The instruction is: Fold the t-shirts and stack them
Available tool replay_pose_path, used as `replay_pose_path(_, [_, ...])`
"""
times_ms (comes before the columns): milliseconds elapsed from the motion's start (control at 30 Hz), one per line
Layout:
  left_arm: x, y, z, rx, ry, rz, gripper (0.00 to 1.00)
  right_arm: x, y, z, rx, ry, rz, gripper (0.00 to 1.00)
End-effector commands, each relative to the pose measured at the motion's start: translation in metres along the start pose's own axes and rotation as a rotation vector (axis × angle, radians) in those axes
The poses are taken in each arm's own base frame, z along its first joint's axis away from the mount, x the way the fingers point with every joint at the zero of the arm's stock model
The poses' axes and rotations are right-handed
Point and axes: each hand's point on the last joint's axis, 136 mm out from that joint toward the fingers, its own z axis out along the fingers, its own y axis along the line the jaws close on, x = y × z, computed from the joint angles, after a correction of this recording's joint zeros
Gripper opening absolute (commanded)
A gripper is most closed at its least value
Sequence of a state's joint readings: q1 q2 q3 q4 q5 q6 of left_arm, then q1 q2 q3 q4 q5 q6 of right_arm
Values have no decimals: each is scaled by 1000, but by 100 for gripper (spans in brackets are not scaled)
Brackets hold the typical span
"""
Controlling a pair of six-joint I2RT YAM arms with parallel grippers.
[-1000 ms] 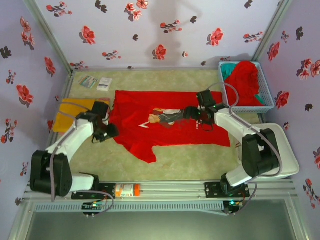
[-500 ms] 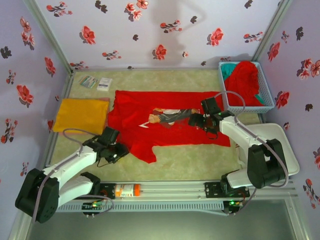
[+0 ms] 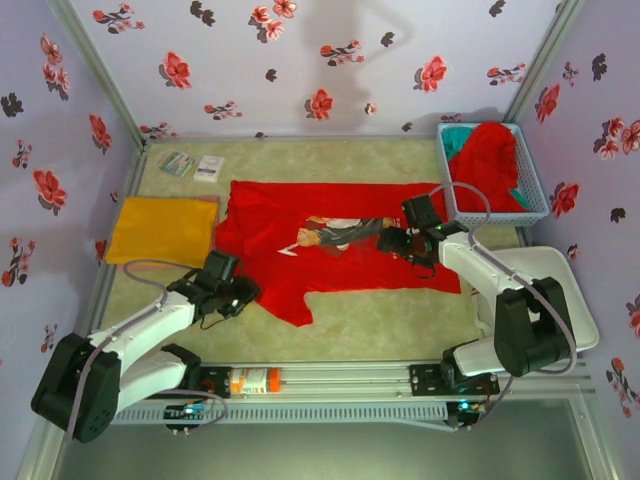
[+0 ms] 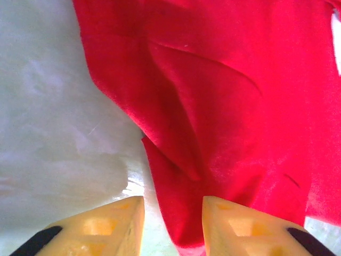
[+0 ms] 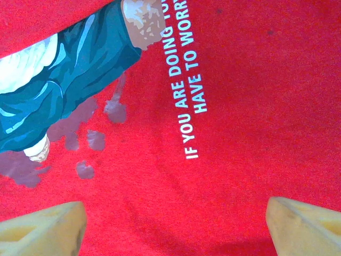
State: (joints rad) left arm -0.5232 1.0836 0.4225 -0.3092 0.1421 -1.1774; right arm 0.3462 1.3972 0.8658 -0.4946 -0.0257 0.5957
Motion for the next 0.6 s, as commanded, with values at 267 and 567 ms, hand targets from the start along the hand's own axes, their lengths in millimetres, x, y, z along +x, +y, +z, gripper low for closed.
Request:
replay_pose_path(267, [3,2,19,-26,16,4,24,-1,-8,11,25,30,47,86])
replay_pose_path(567, [4,3,8,-107,31,53,0,-4,-15,6,31,14,55,86])
